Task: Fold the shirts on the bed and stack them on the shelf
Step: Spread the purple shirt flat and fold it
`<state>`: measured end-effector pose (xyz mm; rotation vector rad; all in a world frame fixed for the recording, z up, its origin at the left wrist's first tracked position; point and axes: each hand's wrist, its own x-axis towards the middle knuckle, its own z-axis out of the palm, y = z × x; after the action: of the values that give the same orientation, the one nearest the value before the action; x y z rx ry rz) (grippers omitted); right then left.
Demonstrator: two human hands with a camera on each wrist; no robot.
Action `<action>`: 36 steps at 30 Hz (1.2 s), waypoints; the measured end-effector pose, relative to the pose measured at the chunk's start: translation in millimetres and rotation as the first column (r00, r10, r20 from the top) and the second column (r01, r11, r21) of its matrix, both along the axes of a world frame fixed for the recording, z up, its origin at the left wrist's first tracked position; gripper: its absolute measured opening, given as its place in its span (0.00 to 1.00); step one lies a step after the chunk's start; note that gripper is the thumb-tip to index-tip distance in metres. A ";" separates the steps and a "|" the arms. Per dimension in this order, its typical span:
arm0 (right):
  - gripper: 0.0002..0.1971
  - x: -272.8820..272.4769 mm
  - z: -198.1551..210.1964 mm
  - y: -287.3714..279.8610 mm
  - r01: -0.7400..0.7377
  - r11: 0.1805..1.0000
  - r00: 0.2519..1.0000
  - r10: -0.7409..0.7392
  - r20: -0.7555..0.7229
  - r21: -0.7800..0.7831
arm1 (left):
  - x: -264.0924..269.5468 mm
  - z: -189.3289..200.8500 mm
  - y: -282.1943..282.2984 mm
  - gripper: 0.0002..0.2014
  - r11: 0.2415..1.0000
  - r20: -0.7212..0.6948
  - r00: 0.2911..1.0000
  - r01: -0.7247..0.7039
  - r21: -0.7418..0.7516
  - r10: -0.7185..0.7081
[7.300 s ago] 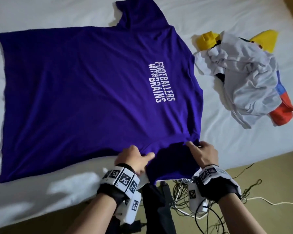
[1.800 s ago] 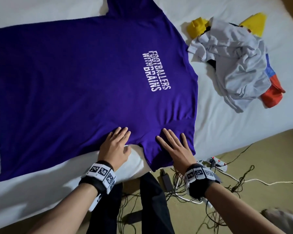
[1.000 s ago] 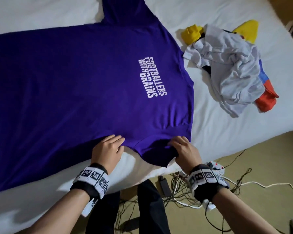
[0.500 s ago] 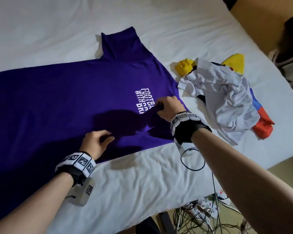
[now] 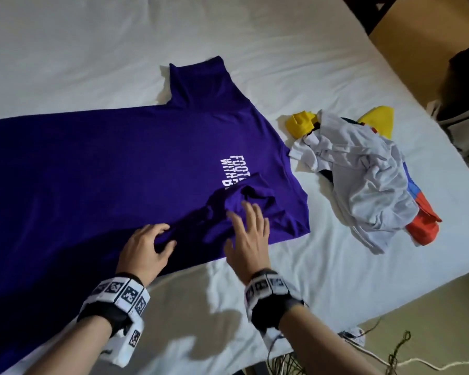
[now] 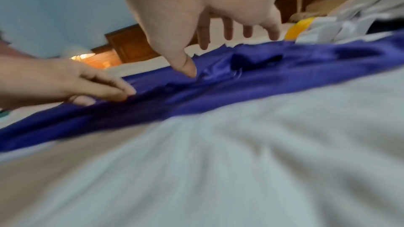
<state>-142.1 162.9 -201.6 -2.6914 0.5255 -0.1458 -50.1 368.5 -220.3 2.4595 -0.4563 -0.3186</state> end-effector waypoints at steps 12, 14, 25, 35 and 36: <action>0.33 62.9 -8.7 151.2 -0.532 0.832 0.810 0.554 -0.191 0.157 | -29.4 17.6 185.1 0.36 0.816 -0.040 0.999 -0.002 0.578 0.030; 0.28 74.3 -6.8 156.9 -0.520 0.837 0.788 0.547 -0.281 0.172 | -25.8 24.8 208.4 0.29 0.811 -0.072 0.988 -0.069 0.581 0.136; 0.14 112.9 -1.8 157.4 -0.458 0.885 0.778 0.444 -0.445 0.084 | 42.3 37.9 291.2 0.11 0.626 -0.173 0.603 -0.769 0.134 0.778; 0.14 131.2 -10.3 155.3 -0.344 0.935 0.795 0.338 -0.505 0.085 | 45.9 4.1 299.4 0.17 0.575 -0.163 0.592 -0.806 -0.142 0.789; 0.14 134.0 -10.9 154.1 -0.336 0.936 0.788 0.338 -0.514 0.100 | 49.1 2.6 299.7 0.19 0.584 -0.148 0.600 -0.799 -0.142 0.786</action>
<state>-8.1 317.0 -212.6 -2.7534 0.1715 0.7133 -1.0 668.2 -217.7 2.1775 0.6504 0.0340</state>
